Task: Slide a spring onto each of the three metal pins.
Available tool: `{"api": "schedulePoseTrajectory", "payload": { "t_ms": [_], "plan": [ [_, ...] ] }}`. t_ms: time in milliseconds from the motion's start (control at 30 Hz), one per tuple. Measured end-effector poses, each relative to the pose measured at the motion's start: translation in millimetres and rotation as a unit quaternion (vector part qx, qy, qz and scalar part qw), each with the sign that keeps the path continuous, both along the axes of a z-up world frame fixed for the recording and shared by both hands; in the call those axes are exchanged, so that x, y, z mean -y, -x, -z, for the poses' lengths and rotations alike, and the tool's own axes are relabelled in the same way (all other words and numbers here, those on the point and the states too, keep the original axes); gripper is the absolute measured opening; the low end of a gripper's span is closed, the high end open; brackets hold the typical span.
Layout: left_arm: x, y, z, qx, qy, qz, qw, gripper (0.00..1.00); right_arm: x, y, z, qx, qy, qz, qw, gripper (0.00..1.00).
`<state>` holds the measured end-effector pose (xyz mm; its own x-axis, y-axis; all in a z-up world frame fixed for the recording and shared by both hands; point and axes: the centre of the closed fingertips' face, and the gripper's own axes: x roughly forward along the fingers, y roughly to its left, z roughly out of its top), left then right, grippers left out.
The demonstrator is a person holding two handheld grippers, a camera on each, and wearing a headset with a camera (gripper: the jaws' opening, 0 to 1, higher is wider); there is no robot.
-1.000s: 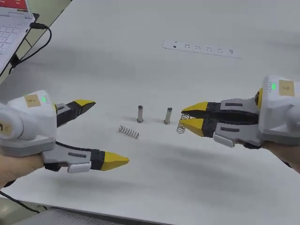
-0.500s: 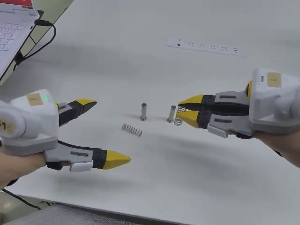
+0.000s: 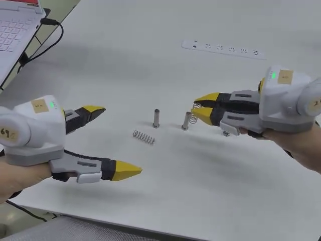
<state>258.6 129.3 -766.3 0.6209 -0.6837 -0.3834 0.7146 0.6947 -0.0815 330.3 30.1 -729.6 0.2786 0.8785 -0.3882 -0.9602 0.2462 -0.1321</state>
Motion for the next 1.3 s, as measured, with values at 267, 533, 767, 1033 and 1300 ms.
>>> {"api": "schedulePoseTrajectory", "payload": {
  "t_ms": [267,533,767,1033,1300],
  "plan": [
    [-4.0,0.0,-1.3,0.002,0.000,-0.007,1.0000,0.98,-4.1,-16.0,2.4,-0.009,-0.008,0.026,0.9996,0.07],
    [-6.6,0.1,-0.4,0.001,-0.001,-0.010,0.9999,0.98,-3.5,-26.2,7.2,-0.008,-0.003,0.040,0.9992,0.07],
    [-5.6,0.6,0.0,-0.001,0.000,-0.010,1.0000,0.98,-3.6,-28.4,9.9,-0.014,-0.002,0.044,0.9989,0.07],
    [-5.4,1.4,2.0,-0.004,0.000,-0.010,0.9999,0.98,-4.1,-31.2,13.4,-0.018,-0.001,0.051,0.9985,0.07],
    [-7.6,-0.6,1.8,-0.004,0.001,-0.012,0.9999,0.98,-5.3,-31.2,17.3,-0.024,0.002,0.051,0.9984,0.08]
  ]
}}
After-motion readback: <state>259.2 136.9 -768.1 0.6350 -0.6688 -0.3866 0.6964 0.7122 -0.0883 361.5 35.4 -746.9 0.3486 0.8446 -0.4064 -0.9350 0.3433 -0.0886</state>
